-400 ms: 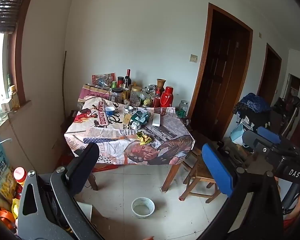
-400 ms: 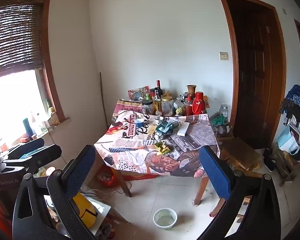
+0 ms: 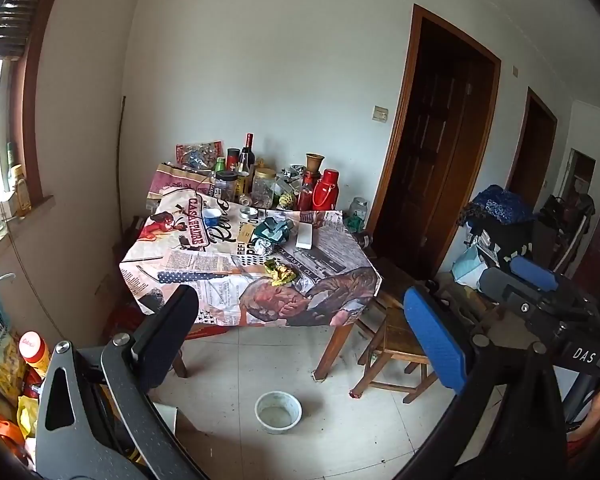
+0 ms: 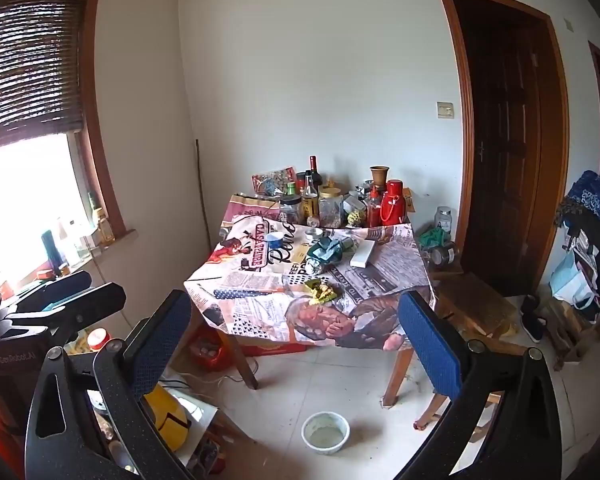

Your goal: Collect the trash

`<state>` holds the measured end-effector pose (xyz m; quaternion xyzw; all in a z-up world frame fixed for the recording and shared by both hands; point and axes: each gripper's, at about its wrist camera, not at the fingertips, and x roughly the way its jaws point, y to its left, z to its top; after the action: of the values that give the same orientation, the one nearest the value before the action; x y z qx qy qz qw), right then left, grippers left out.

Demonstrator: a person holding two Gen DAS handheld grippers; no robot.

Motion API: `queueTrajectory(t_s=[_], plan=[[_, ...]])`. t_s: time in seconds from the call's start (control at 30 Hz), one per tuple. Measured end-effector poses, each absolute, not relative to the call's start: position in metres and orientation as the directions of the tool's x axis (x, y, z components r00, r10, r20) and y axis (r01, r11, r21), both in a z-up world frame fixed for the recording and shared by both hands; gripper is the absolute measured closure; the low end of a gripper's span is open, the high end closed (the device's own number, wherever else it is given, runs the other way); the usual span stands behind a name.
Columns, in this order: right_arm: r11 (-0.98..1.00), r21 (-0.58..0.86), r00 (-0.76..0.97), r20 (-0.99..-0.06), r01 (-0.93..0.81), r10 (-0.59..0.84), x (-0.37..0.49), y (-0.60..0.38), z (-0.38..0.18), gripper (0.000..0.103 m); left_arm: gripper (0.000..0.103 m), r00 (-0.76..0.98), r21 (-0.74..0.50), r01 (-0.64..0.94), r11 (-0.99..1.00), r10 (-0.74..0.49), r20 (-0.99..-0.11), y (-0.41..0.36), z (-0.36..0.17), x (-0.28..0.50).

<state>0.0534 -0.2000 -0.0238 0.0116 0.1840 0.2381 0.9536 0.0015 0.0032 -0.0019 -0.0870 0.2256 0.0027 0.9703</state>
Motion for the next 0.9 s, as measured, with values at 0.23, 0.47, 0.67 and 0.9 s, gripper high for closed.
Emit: queueTrajectory(t_s=[0.23, 0.47, 0.67, 0.9], plan=[[0.888, 0.113, 0.818, -0.351, -0.446, 0.455, 0.0516, -0.2013, -0.0220, 0.000, 0.000, 0.896, -0.162, -0.039, 0.986, -0.038, -0.443, 0.0009, -0.0035, 0.0021], [0.890, 0.115, 0.816, -0.362, -0.441, 0.451, 0.0521, -0.2016, -0.0243, 0.000, 0.000, 0.891, -0.155, -0.030, 0.988, -0.044, -0.452, -0.0034, -0.0064, 0.0036], [0.896, 0.105, 0.819, -0.372, -0.432, 0.438, 0.0515, -0.2045, -0.0282, 0.000, 0.000, 0.888, -0.160, -0.031, 0.987, -0.047, -0.457, -0.0043, -0.0076, 0.0034], [0.895, 0.107, 0.817, -0.371, -0.434, 0.441, 0.0500, -0.2060, -0.0285, 0.000, 0.000, 0.888, -0.161, -0.031, 0.986, -0.047, -0.458, -0.0043, -0.0072, 0.0033]])
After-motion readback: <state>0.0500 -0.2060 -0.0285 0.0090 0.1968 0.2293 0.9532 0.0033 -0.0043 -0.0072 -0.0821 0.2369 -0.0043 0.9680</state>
